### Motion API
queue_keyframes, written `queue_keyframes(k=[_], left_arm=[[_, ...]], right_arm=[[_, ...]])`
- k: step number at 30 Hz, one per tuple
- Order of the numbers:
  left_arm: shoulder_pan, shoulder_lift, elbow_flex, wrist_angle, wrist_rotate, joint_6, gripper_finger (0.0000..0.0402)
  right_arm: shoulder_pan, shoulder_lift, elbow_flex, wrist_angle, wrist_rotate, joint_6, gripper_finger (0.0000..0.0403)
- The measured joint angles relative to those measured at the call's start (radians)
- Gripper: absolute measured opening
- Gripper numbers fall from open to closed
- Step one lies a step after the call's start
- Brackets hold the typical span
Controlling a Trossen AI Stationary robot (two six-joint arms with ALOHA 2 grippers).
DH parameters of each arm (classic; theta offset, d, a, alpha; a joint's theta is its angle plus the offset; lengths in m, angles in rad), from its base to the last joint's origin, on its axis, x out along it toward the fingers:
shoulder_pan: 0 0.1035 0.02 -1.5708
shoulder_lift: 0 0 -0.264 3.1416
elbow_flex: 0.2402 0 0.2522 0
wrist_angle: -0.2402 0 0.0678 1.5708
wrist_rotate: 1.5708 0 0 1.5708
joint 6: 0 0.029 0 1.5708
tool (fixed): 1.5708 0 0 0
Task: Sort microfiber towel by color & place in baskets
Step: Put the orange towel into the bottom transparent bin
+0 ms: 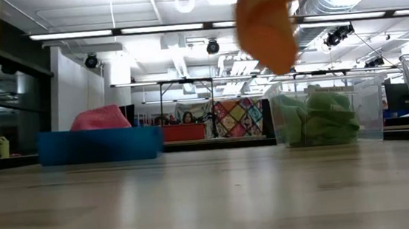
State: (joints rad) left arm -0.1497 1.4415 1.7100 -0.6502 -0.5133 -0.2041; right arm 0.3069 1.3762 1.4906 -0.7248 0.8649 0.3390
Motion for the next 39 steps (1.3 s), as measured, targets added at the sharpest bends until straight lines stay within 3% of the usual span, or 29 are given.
queue_keyframes(k=[5, 9, 13, 20, 23, 28, 33, 36, 39], left_arm=[[0.0, -0.051, 0.0, -0.251, -0.049, -0.114, 0.0187], [-0.007, -0.103, -0.085, -0.285, -0.052, -0.214, 0.0209], [-0.042, -0.161, -0.236, -0.136, -0.056, -0.284, 0.0215], [-0.109, -0.218, -0.503, 0.29, -0.065, -0.316, 0.0216], [-0.127, -0.223, -0.569, 0.438, -0.08, -0.303, 0.0216], [-0.14, -0.224, -0.598, 0.543, -0.083, -0.259, 0.0216], [-0.14, -0.231, -0.597, 0.552, -0.083, -0.228, 0.0216], [-0.139, -0.25, -0.597, 0.553, -0.073, -0.229, 0.0216], [-0.139, -0.271, -0.597, 0.584, -0.052, -0.225, 0.0216]], right_arm=[[0.067, -0.073, 0.0, -0.31, 0.027, 0.222, 0.0002], [0.167, -0.12, 0.0, -0.502, 0.014, 0.402, 0.0001], [0.292, -0.151, 0.0, -0.578, -0.056, 0.523, 0.0001], [0.537, -0.16, 0.0, -0.53, -0.234, 0.694, 0.0], [0.643, -0.154, 0.0, -0.493, -0.246, 0.811, 0.0], [0.781, -0.096, 0.0, -0.544, -0.179, 1.037, 0.0], [0.839, 0.024, 0.0, -0.644, -0.076, 1.224, 0.0], [0.858, 0.095, 0.0, -0.716, -0.142, 1.368, 0.0], [0.881, 0.147, 0.0, -0.745, -0.323, 1.481, 0.0]])
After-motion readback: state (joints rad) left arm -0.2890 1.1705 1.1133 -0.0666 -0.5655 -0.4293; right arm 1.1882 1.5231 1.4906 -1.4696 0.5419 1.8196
